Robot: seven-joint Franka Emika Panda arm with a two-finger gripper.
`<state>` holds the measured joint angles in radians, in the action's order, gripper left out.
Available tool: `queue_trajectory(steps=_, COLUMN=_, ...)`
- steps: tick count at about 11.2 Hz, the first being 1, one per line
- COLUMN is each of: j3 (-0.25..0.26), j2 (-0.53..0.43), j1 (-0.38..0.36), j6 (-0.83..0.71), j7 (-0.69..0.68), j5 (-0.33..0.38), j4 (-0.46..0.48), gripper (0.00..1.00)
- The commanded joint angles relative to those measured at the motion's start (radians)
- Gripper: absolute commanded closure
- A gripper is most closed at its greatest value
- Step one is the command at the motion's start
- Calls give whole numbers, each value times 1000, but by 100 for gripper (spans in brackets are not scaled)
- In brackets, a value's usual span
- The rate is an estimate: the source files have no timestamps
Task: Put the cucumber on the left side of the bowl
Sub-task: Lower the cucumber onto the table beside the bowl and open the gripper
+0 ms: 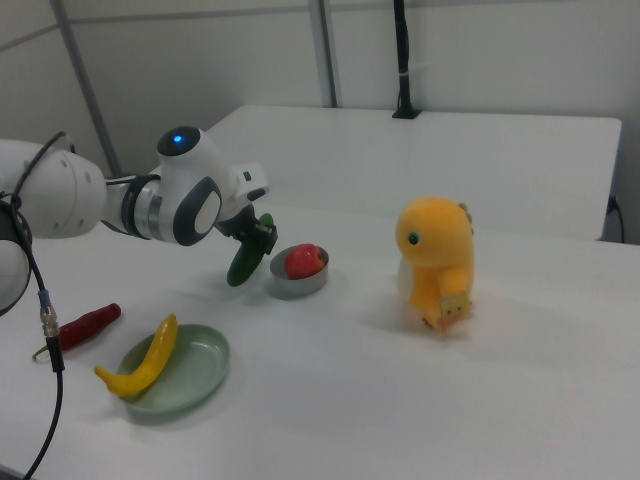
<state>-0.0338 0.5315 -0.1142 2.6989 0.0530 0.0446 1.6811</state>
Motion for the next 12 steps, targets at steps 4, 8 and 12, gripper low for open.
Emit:
queue_trajectory(steps=4, j3=5, j2=35, j1=16, j6=7, j7=-5, j5=-46, j4=-14, gripper=21)
queue_trajectory(steps=8, j3=5, j2=28, j1=16, j6=7, j7=-2, j5=-46, j4=-14, gripper=9)
queue_trajectory(steps=12, j3=5, j2=-34, j1=10, j6=-11, j7=14, j5=-39, j4=-3, gripper=0)
